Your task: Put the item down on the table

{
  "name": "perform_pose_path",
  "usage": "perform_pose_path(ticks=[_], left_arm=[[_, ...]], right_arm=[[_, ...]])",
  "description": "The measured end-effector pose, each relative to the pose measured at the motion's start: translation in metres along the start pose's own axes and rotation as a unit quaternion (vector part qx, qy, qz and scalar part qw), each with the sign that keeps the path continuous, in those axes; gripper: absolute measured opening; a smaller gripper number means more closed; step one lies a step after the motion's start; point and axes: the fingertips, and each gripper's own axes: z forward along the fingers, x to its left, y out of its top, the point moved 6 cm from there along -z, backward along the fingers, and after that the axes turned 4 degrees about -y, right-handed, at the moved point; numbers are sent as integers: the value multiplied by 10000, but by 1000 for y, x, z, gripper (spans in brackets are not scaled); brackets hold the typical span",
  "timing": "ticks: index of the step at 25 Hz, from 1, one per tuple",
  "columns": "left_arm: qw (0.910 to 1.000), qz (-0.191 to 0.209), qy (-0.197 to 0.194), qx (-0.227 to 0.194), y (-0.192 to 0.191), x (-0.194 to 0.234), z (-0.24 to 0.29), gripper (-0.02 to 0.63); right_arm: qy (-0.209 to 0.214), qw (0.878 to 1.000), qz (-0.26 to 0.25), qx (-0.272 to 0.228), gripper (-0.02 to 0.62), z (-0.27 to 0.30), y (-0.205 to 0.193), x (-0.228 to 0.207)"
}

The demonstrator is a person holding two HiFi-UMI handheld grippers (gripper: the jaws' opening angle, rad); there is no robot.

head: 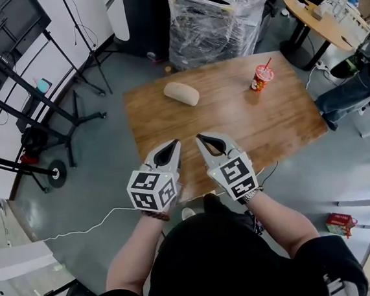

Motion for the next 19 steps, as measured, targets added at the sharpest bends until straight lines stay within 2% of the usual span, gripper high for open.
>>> perform_pose_path(ticks=[19], left_arm=[[9996,242,-134,57,-12,-22,-25,9]], right_arm=[[-192,9998,2,-99,-8,-36,0,23]])
